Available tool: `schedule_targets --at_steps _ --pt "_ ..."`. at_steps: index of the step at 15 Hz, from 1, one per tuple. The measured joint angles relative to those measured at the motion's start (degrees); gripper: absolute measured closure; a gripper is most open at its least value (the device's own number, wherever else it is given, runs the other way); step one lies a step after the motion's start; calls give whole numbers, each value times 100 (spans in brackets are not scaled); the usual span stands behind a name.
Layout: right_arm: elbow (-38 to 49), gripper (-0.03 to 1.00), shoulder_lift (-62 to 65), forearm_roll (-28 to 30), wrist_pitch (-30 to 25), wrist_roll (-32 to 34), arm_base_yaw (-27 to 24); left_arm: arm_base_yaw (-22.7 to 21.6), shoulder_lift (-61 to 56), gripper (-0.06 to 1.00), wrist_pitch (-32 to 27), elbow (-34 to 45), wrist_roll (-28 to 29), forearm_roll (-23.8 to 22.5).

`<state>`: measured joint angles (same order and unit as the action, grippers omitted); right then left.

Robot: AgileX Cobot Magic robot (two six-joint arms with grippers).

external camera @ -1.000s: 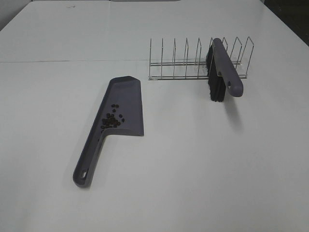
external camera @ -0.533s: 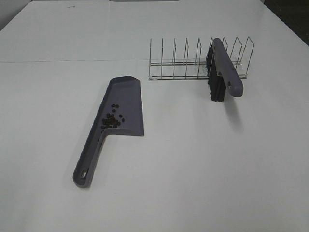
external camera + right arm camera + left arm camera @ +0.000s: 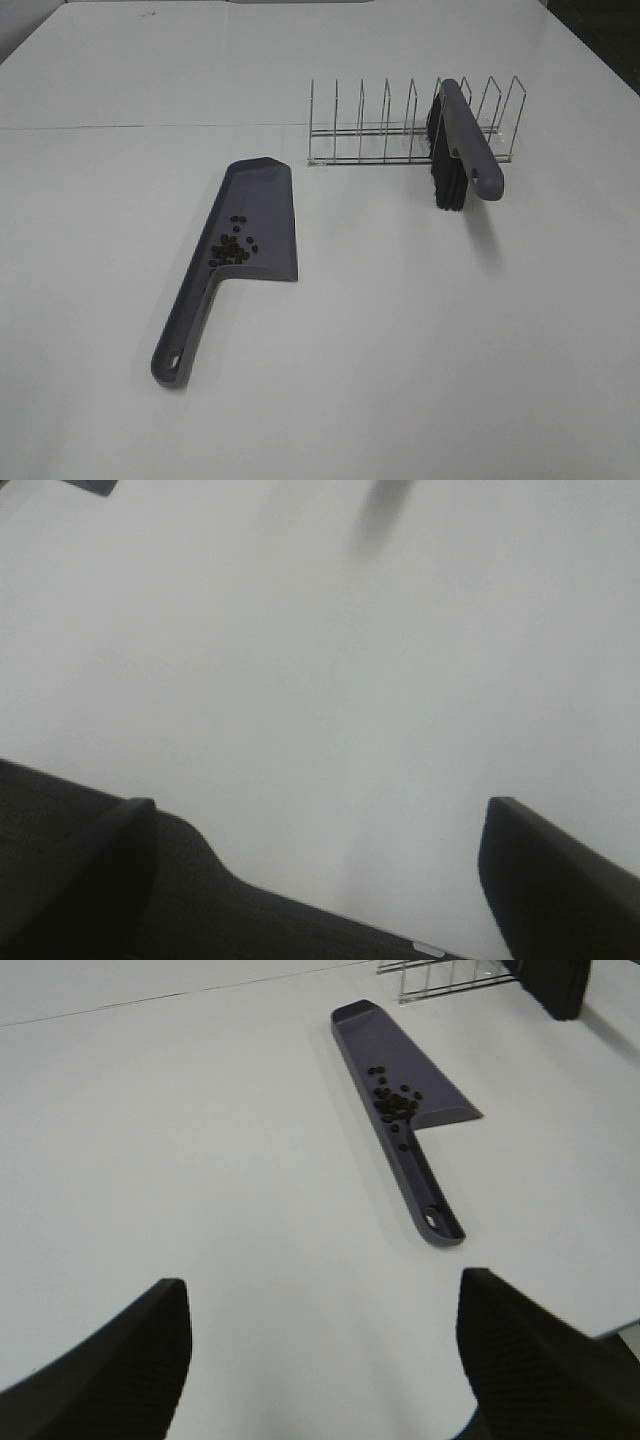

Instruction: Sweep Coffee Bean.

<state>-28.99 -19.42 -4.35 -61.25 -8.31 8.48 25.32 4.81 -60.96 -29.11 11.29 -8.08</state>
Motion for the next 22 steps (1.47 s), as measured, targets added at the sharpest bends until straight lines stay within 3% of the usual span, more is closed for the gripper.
schedule_targets --at_steps 1,4,8,22 --pt "0 20 74 -11 0 0 -109 -172 0 24 0 0 0 0" --pt "0 20 745 -34 6 0 -791 -1524 0 24 0 0 0 0" --pt "0 20 1828 -63 6 0 -1112 -2338 -160 24 0 0 0 0" --pt "0 20 1960 -74 6 0 -1112 -2338 -498 24 0 11 -11 -11"
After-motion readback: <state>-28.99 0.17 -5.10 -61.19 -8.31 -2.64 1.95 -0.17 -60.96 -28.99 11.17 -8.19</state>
